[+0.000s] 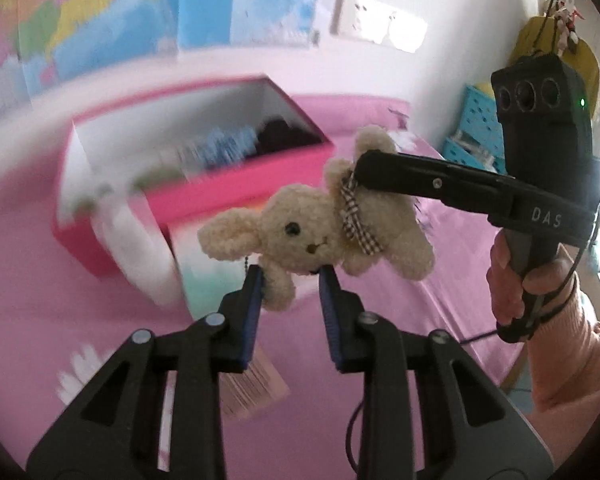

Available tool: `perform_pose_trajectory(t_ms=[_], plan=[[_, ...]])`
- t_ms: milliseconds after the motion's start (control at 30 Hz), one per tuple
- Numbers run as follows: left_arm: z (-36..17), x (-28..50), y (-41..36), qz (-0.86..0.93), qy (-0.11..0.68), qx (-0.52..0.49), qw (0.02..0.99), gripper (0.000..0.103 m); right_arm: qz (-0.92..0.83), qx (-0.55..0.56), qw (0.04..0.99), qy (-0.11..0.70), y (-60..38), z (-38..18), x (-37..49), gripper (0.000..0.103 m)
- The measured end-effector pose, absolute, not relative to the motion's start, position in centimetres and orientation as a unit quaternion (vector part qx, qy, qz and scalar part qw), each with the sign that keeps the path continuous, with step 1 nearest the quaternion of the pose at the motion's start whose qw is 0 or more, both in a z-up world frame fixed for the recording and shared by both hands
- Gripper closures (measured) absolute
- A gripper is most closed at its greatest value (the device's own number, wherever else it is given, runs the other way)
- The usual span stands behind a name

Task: Organize soft objects
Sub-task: 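Lift the teddy bear, carry it into the pink box, release, then withdraw the open right gripper from the pink box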

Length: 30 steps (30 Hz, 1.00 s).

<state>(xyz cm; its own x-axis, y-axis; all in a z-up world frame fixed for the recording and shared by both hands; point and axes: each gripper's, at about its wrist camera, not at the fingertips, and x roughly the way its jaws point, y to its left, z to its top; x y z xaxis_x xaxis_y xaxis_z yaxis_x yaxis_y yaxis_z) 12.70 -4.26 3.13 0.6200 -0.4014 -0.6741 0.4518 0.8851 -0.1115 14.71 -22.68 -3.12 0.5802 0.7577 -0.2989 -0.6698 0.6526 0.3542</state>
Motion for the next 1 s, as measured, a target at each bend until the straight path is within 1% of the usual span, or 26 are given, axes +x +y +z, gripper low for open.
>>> perform_pose_trajectory(t_ms=[100, 267, 467, 733, 767, 833, 900, 933, 967, 1000], plan=[[4.4, 15.2, -4.1, -0.221, 0.356, 0.038, 0.907, 0.072, 0.404, 0.111, 0.884, 0.209, -22.5, -1.8, 17.0, 0.083], [4.9, 19.0, -4.1, -0.200, 0.357, 0.037, 0.912, 0.072, 0.396, 0.130, 0.883, 0.214, -22.4, -0.8, 21.7, 0.083], [4.3, 22.5, -4.1, -0.184, 0.374, 0.027, 0.909, 0.072, 0.386, 0.148, 0.879, 0.237, -22.0, -1.3, 26.0, 0.083], [3.2, 24.8, -4.7, -0.159, 0.391, 0.023, 0.906, 0.072, 0.361, 0.154, 0.880, 0.267, -21.7, -2.4, 29.8, 0.082], [3.1, 24.9, -4.8, -0.154, 0.391, 0.026, 0.907, 0.072, 0.352, 0.151, 0.883, 0.271, -21.7, -2.6, 30.1, 0.080], [2.9, 24.8, -5.1, -0.147, 0.389, 0.034, 0.909, 0.072, 0.334, 0.136, 0.892, 0.273, -21.5, -2.8, 30.2, 0.080], [3.0, 24.6, -5.3, -0.138, 0.382, 0.040, 0.913, 0.072, 0.310, 0.116, 0.902, 0.277, -21.1, -2.7, 30.1, 0.073], [3.1, 24.5, -5.4, -0.136, 0.379, 0.043, 0.915, 0.072, 0.299, 0.110, 0.906, 0.278, -21.1, -2.7, 30.0, 0.064], [3.3, 24.1, -5.5, -0.134, 0.371, 0.047, 0.918, 0.071, 0.290, 0.109, 0.910, 0.277, -21.2, -2.6, 29.8, 0.059], [3.4, 23.7, -5.6, -0.131, 0.364, 0.051, 0.921, 0.070, 0.283, 0.107, 0.914, 0.272, -21.4, -2.5, 29.5, 0.058]])
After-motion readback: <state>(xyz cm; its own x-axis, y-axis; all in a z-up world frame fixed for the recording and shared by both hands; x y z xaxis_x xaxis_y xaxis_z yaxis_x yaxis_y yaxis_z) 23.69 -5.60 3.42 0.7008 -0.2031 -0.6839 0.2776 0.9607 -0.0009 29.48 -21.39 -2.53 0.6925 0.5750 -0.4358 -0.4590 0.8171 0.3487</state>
